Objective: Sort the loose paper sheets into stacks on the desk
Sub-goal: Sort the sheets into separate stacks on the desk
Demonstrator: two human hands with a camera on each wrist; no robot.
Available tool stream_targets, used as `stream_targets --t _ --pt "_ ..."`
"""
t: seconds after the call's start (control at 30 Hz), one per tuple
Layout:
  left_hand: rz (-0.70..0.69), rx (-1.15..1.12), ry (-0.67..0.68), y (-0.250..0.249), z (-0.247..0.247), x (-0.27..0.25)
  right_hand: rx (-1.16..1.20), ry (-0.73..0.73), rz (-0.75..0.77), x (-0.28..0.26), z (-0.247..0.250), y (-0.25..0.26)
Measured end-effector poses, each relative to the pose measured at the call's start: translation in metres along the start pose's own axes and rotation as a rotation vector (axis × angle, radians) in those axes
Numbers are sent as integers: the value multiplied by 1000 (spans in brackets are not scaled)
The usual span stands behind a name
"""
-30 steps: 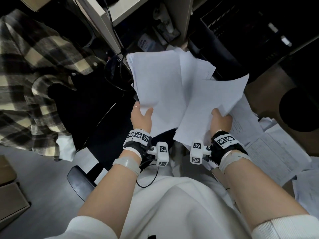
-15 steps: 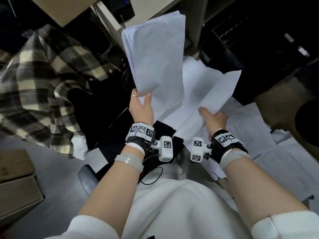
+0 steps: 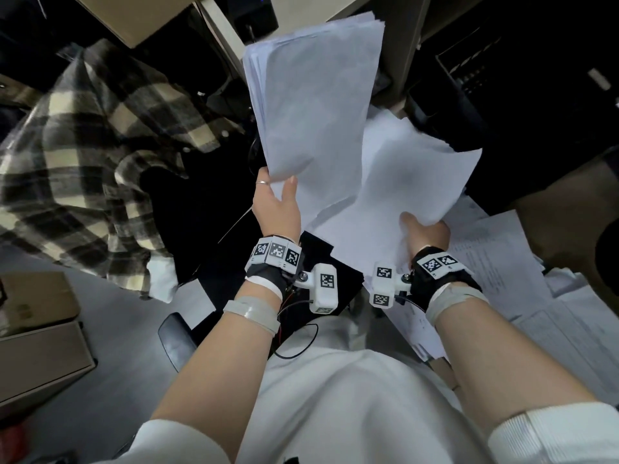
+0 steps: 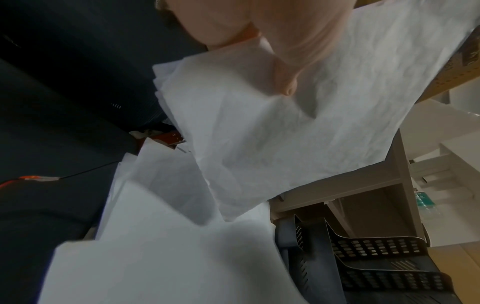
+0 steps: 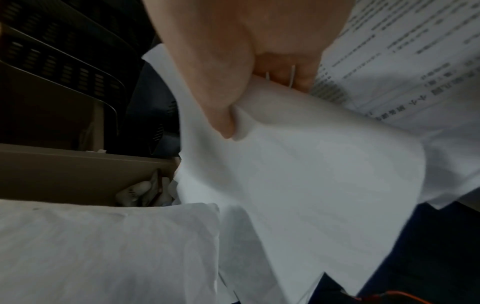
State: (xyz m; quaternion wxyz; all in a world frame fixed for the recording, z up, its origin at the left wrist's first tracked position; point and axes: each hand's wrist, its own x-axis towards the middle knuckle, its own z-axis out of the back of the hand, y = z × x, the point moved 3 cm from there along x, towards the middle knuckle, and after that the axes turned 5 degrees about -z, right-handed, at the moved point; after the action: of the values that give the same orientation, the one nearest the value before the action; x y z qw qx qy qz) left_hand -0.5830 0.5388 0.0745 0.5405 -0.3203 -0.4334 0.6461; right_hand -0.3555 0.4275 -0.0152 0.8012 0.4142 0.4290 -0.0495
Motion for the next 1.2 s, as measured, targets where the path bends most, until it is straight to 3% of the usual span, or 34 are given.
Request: stream_targets --t 0.13,0.23,0.5,0.63,0.77,0.9,1.1,1.2 --pt "0 11 5 2 7 2 -98 -85 -91 14 -4 -8" --pt "-6 8 -6 3 13 3 -27 -114 -87 15 -17 -5" --pt "10 -13 24 4 9 0 -85 -26 -173 24 -34 4" --pt "10 -32 38 5 7 -5 -389 167 -159 38 -27 -18" --pt "6 -53 76 6 10 -9 -348 229 -121 46 -34 -27" --pt "24 -112 163 4 14 -10 -139 284 47 -8 -36 7" --pt "257 -361 351 13 12 -15 -60 402 119 -48 -16 26" --pt "260 -326 403 16 10 -16 -101 350 182 -55 1 28"
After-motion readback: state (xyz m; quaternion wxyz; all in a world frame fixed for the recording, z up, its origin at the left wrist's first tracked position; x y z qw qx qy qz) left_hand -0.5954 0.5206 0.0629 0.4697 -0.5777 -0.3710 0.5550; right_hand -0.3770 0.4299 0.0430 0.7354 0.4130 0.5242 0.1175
